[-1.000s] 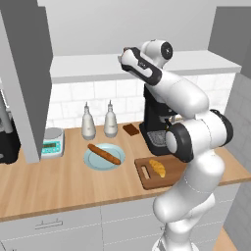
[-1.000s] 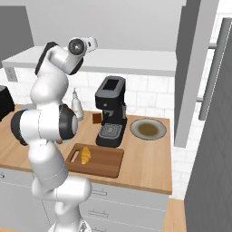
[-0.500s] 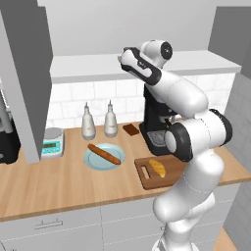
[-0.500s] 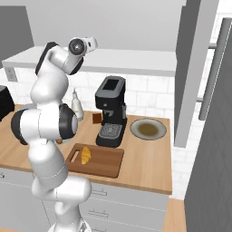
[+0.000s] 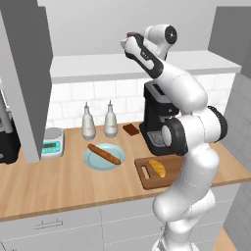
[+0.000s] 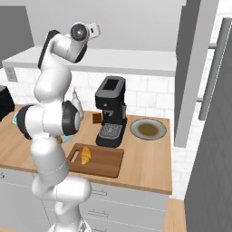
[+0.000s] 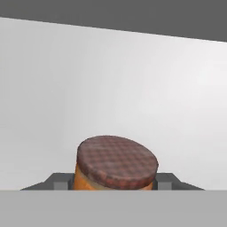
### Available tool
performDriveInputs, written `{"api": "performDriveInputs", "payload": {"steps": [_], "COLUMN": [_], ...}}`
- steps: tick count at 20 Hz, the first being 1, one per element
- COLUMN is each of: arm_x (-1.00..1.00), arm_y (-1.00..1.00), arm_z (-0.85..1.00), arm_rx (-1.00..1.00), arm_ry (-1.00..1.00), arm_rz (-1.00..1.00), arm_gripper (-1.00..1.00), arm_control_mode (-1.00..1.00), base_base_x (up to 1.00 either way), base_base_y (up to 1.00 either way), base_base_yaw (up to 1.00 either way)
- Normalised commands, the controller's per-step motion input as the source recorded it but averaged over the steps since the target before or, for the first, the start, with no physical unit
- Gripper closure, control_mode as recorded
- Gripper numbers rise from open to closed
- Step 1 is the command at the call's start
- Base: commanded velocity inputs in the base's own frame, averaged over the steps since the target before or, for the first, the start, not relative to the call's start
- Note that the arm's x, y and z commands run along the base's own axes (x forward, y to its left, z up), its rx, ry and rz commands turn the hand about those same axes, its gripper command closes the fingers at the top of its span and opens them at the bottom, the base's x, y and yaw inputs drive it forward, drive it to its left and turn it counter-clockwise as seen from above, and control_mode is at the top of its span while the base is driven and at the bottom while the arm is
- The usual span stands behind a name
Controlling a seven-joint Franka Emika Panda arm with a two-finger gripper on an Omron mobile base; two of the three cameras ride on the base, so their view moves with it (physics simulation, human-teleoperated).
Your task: From the different types of pastries on the counter, select a croissant and place it on the cutting board. Then retrieve a jar of jam from the cabinet and place it alongside the croissant on the cutting board.
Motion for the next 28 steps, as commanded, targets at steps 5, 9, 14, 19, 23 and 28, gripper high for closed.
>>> {"api": "performDriveInputs", "payload": {"steps": [5,9,14,19,23,28], "arm_x": [0.00,0.01,-0.21,-0.85,-1.00,-1.00], "arm_y": [-0.02,-0.03,0.00,0.00,-0.09,-0.06], "arm_z": [0.07,0.46,0.43,-0.60,-0.78,-0.48], "arm_rx": [0.00,0.00,0.00,-0.01,0.00,0.00], "arm_ry": [0.00,0.06,0.04,-0.06,-0.12,-0.19], "arm_rz": [0.00,0.00,0.03,0.01,0.03,0.02], "arm_gripper": [1.00,1.00,1.00,1.00,1.00,1.00], "arm_control_mode": [-1.00,-1.00,-1.00,-1.00,-1.00,-1.00], "base_base_x": [0.00,0.00,0.00,0.00,0.00,0.00], "base_base_y": [0.00,0.00,0.00,0.00,0.00,0.00], "base_base_yaw": [0.00,0.00,0.00,0.00,0.00,0.00]}}
